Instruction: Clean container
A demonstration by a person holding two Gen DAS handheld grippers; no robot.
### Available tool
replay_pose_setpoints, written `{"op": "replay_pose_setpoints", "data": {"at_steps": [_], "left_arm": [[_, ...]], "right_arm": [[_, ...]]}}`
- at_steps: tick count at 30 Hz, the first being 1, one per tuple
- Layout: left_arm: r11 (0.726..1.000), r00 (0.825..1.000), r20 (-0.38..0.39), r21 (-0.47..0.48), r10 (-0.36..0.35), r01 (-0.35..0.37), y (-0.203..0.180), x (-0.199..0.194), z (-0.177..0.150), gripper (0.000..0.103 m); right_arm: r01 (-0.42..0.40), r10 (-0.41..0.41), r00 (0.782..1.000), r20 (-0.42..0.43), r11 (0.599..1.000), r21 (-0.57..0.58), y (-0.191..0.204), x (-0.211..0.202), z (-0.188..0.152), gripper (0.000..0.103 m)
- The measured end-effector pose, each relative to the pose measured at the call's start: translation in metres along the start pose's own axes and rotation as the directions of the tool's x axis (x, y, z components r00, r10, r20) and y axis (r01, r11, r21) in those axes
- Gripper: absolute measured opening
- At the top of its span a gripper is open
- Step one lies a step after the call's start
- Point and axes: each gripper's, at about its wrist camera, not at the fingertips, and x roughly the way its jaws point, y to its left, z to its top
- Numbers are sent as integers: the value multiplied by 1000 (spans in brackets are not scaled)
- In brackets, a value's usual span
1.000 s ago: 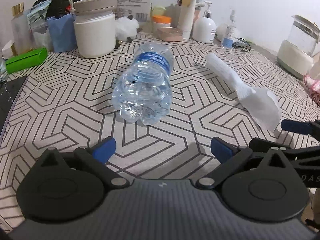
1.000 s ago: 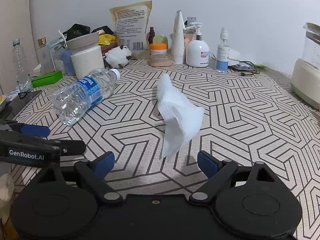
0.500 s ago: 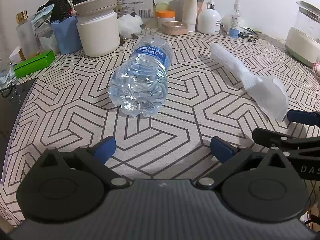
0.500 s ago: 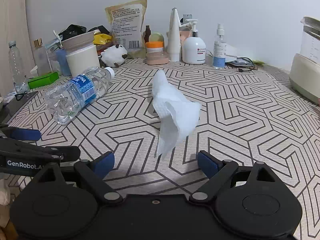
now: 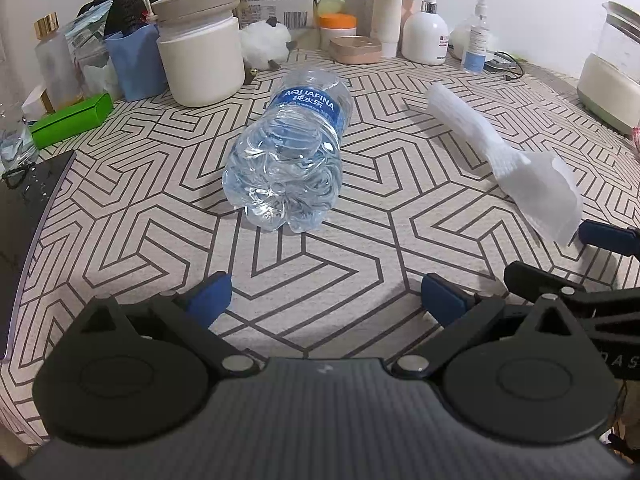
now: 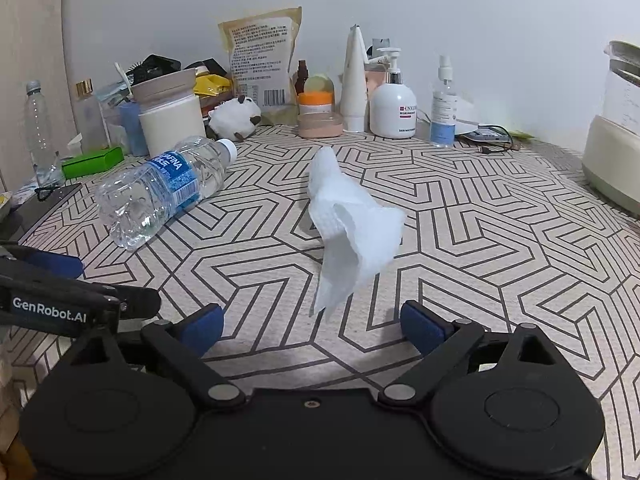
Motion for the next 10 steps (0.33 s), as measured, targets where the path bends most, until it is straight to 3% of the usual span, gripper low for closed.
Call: {"op": "replay_pose_setpoints", "data": {"at_steps": [10], "left_arm": [[1000, 1000, 8, 1, 3, -3, 1, -1, 0, 103]], "right_arm": [[0, 0, 1000, 10, 1000, 2, 1, 1, -1, 100]]}}
